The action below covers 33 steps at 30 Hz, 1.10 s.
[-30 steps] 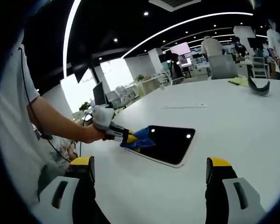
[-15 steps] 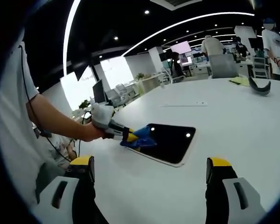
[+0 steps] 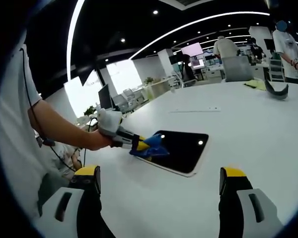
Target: Wipe the mirror surface with the cleaning cloth until all visible marks leave the cleaned area.
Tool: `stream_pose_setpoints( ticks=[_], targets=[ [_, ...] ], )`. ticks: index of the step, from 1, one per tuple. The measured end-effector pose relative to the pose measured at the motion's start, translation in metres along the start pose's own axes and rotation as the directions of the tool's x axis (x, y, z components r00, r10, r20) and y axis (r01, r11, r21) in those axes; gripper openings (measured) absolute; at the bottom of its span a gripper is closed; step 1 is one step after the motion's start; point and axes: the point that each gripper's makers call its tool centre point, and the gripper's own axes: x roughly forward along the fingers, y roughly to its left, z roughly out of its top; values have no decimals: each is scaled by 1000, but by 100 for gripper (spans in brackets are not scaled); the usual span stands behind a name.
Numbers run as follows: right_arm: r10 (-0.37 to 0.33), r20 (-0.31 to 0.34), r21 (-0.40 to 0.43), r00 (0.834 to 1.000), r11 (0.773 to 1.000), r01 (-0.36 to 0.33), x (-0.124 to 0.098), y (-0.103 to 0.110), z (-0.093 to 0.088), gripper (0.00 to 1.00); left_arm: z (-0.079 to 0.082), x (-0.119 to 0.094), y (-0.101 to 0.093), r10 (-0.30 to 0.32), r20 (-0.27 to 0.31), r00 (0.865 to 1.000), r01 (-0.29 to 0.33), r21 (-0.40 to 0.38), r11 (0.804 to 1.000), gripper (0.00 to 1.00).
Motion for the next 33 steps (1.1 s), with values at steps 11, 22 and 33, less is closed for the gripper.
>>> stream_pose_setpoints(
  ticks=[11,22,33],
  targets=[
    [-1,3,14,1000,1000,1,-2,-1,-2,100,6,6,-10,-19,4,1000,19,10,1000,5],
    [4,1,19,1000,1000,-4,-1,-2,-3,100,9,11,-18,-34,5,999,34,15,999,5],
    [7,3,28,1000,1000,-7,-1,-4,-4,100,13,15,-25,-42,8,999,41,17,999,5]
  ],
)
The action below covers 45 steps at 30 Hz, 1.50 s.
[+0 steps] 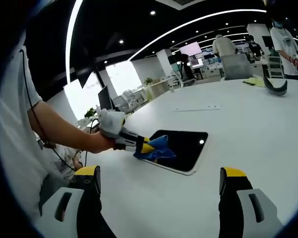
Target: Wipe the mirror surface with the cleaning cloth until all visible marks leave the cleaned area.
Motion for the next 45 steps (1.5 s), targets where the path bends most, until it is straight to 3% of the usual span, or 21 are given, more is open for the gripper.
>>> stream_pose_setpoints(
  ticks=[45],
  targets=[
    [5,17,32,1000,999,-6,-3,-4,-7,100,23,26,-38,-59,14,998,58,17,998,5]
  ],
)
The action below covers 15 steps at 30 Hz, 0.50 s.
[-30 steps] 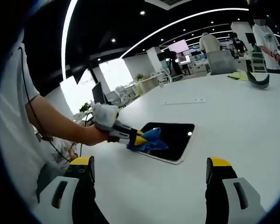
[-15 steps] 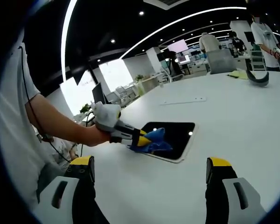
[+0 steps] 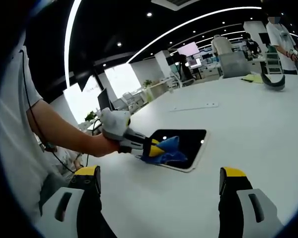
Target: Wipe the mirror surface with the cleaning cloth until all visible marks leave the cleaned area.
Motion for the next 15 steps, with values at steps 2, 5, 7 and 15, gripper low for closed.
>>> stream_pose_setpoints(
  ticks=[2,5,7,15],
  targets=[
    [0,-1,1,1000,1000,0,0,0,-1,100,1,2,-3,-7,-2,1000,7,6,1000,5],
    [-7,6,9,1000,1000,7,-1,-1,0,100,4,5,-7,-18,-2,1000,18,10,1000,5],
    [-9,10,9,1000,1000,9,-2,-1,0,100,5,7,-9,-26,0,1000,26,12,1000,5],
    [-23,16,21,1000,1000,23,-6,-4,-1,100,11,14,-18,-45,13,999,45,8,999,5]
  ],
)
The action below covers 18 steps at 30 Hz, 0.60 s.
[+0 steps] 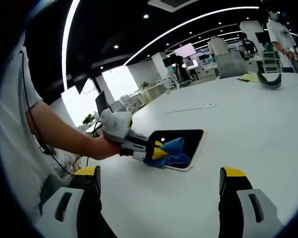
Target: Wipe the mirror surface with the cleaning cloth until all visible marks leave the cleaned area.
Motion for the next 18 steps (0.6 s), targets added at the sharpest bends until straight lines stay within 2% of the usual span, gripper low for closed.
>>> stream_pose_setpoints(
  ticks=[18],
  targets=[
    [-17,-5,14,1000,1000,17,-3,-3,-6,100,10,13,-16,-43,16,999,43,18,999,5]
  ],
)
